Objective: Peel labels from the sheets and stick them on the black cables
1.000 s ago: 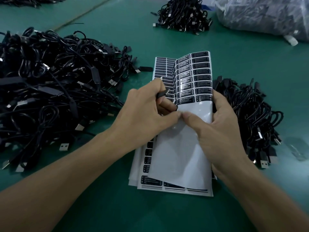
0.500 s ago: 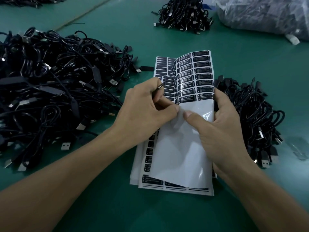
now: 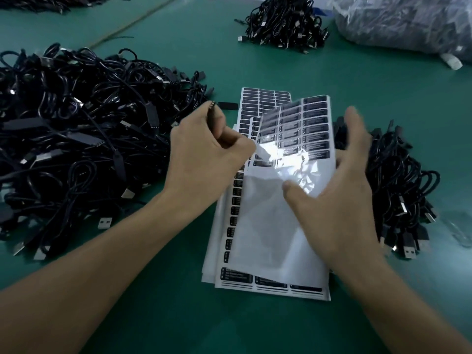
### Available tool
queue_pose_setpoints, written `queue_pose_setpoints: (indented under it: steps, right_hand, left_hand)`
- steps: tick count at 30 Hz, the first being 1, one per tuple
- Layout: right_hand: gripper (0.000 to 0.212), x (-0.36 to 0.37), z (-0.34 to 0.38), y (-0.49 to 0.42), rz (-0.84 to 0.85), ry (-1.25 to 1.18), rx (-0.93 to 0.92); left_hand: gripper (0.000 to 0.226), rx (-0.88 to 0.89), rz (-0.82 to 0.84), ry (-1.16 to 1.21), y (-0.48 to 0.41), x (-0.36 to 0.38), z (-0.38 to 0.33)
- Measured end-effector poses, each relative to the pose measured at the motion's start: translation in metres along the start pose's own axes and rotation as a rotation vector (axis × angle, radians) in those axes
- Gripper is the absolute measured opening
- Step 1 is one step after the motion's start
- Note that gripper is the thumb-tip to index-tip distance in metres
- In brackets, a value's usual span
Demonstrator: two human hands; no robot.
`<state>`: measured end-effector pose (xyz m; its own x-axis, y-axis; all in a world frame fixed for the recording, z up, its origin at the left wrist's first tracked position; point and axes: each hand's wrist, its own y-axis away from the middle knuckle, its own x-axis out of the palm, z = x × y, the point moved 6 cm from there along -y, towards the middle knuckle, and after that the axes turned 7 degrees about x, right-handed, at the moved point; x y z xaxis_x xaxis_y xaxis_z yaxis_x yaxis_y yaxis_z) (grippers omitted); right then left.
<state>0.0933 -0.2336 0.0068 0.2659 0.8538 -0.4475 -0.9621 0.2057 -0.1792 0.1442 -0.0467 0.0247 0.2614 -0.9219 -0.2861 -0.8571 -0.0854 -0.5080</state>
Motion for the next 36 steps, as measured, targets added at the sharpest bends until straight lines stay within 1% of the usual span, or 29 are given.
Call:
queue_pose_setpoints:
  steps: [2,4,5,7,10,13,17,20,23,26,30,36]
  right_hand:
    - [0.090,0.008,0.002,0.004,0.054,0.169,0.004]
    - [0.074,0.013,0.000,0.007,0.105,0.300,0.008]
    - [0.069,0.014,-0.001,0.008,0.114,0.358,0.004]
    - [0.065,0.015,0.002,0.011,0.110,0.468,-0.024]
    - [0.055,0.013,0.010,0.014,0.040,0.626,-0.135]
    - [0.040,0.011,0.021,0.014,-0.020,0.588,-0.229]
    - [0.028,0.011,0.029,0.011,-0.060,0.456,-0.300]
    - [0.019,0.008,0.031,0.009,-0.108,0.422,-0.340]
    - [0.011,0.007,0.029,0.007,-0.104,0.411,-0.330]
    - [0.008,0.007,0.028,0.004,-0.094,0.429,-0.318]
    - [0.015,0.007,0.025,0.002,-0.069,0.422,-0.274]
    - [0.003,0.008,0.027,0.001,-0.081,0.444,-0.319]
  left_hand:
    - [0.031,-0.008,-0.024,0.028,-0.001,-0.001,-0.001]
    - [0.032,-0.021,-0.013,0.041,0.000,0.000,0.000]
    - [0.033,-0.023,0.002,0.038,0.001,0.002,0.000]
    - [0.035,-0.028,0.031,0.029,0.004,0.005,0.001]
    - [0.040,-0.005,0.043,0.010,0.007,0.010,0.000]
    - [0.044,0.029,0.059,0.010,0.010,0.012,-0.005]
    - [0.044,0.065,0.152,0.032,0.014,0.020,-0.010]
    - [0.044,0.093,0.135,-0.015,0.016,0.020,-0.014]
    - [0.044,0.092,0.125,-0.036,0.016,0.020,-0.015]
    - [0.044,0.085,0.125,-0.034,0.016,0.022,-0.015]
    - [0.040,0.083,0.112,-0.026,0.017,0.023,-0.016]
    - [0.047,0.088,0.097,-0.029,0.019,0.024,-0.017]
